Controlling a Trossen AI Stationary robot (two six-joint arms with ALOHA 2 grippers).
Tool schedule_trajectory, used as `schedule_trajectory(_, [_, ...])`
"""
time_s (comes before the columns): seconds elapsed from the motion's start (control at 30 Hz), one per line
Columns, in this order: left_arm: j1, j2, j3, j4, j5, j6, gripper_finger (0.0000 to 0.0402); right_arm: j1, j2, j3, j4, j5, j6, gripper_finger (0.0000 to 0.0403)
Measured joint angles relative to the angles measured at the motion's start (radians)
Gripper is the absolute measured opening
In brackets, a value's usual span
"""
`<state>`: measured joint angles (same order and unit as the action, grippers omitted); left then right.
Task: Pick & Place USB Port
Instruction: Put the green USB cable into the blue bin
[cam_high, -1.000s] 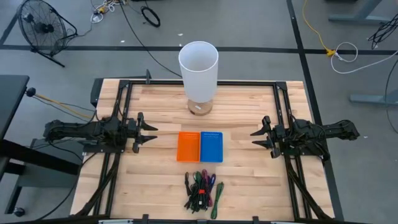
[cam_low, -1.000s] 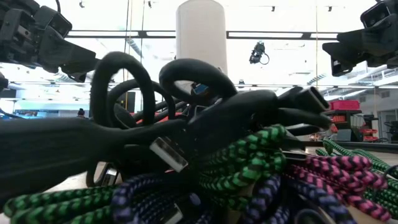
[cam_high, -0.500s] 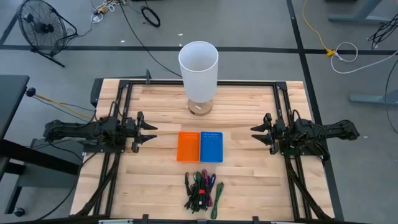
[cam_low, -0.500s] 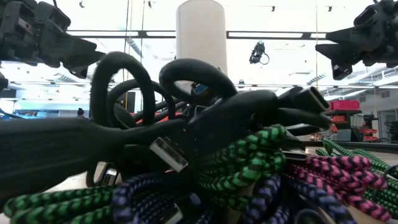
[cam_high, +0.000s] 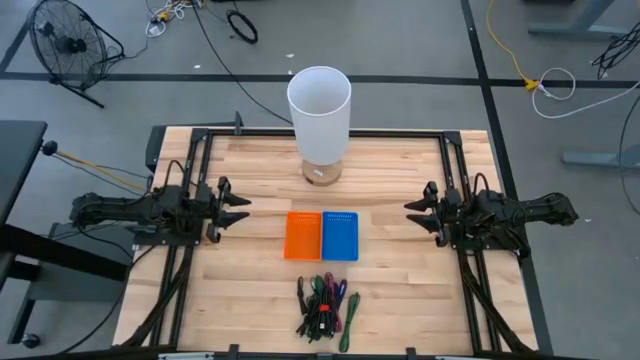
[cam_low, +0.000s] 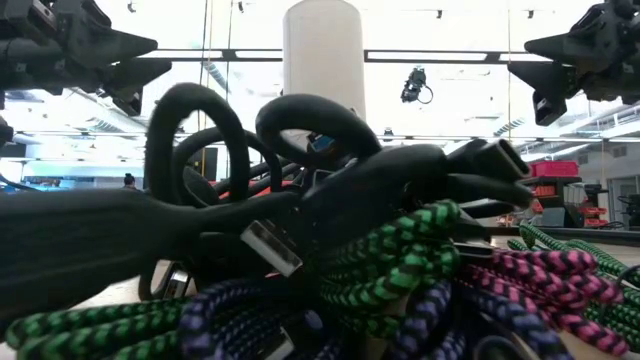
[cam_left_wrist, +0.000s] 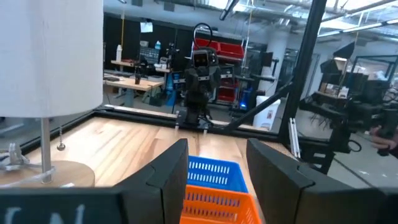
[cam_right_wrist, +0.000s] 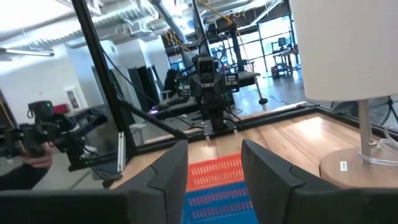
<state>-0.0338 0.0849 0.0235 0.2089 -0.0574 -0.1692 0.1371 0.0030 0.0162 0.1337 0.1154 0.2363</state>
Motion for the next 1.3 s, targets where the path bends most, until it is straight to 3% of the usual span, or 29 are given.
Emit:
schedule_trajectory(0.33, [0.000, 0.000, 0.001, 0.009, -0.013, -0.002, 0.0170, 0.000, 0.001, 0.000, 0.063, 0.014, 0.011, 0.0154])
schedule_trajectory(0.4, [0.000, 0.000, 0.001, 0.006, -0.038, -0.001, 0.0170, 0.000, 0.007, -0.001, 0.176, 0.022, 0.038, 0.0154])
schedule_trajectory(0.5, [0.000, 0.000, 0.001, 0.003, -0.090, 0.008, 0.0170, 0.008, 0.066, 0.004, 0.398, -0.064, 0.046, 0.0154])
schedule_trajectory(0.63, [0.000, 0.000, 0.001, 0.000, -0.127, 0.009, 0.0170, 0.042, 0.262, 0.063, 0.393, -0.063, 0.073, 0.0147])
schedule_trajectory(0.73, [0.000, 0.001, 0.001, -0.003, -0.131, 0.009, 0.0170, 0.072, 0.485, 0.174, 0.392, -0.069, 0.062, 0.0139])
schedule_trajectory(0.87, [0.000, 0.001, 0.002, -0.003, -0.132, 0.008, 0.0170, 0.117, 0.774, 0.375, 0.342, -0.159, 0.021, 0.0132])
schedule_trajectory(1.03, [0.000, 0.001, 0.002, -0.005, -0.115, -0.002, 0.0170, 0.172, 1.052, 0.628, 0.065, -0.185, 0.002, 0.0132])
schedule_trajectory(1.3, [0.000, 0.001, 0.002, -0.035, -0.084, -0.002, 0.0170, 0.260, 1.347, 0.846, -0.254, -0.187, 0.242, 0.0132])
